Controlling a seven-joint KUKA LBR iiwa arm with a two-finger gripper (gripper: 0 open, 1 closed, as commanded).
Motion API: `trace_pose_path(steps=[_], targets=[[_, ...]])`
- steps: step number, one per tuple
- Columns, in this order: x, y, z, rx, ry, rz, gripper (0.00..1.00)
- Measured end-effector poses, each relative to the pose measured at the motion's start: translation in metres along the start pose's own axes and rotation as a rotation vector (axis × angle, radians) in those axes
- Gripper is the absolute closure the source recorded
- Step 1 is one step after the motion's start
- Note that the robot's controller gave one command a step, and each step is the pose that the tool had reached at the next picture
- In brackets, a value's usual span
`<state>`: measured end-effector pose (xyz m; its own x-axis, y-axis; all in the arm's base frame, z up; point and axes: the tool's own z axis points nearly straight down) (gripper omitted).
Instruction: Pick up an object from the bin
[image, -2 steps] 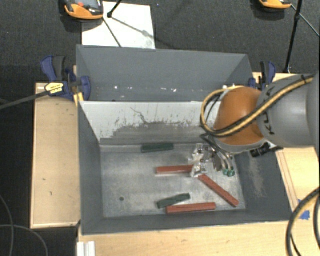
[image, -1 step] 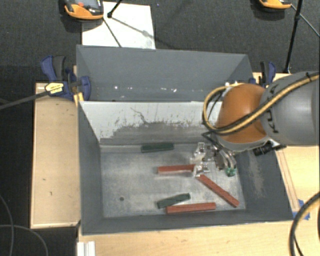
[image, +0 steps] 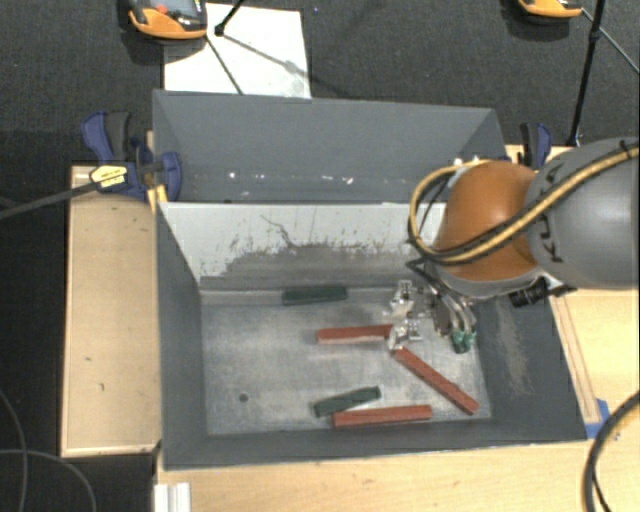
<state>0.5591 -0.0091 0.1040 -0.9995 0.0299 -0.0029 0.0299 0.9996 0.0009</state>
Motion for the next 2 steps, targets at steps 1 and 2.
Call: trace_pose_path(steps=[1,2], targets=[[-0.0004,0.0000,-0.0082,0.000,-0.003,0.001,1.00],[0.0000,0.0001,-0.0133,0.000,0.000,0.002,1.00]])
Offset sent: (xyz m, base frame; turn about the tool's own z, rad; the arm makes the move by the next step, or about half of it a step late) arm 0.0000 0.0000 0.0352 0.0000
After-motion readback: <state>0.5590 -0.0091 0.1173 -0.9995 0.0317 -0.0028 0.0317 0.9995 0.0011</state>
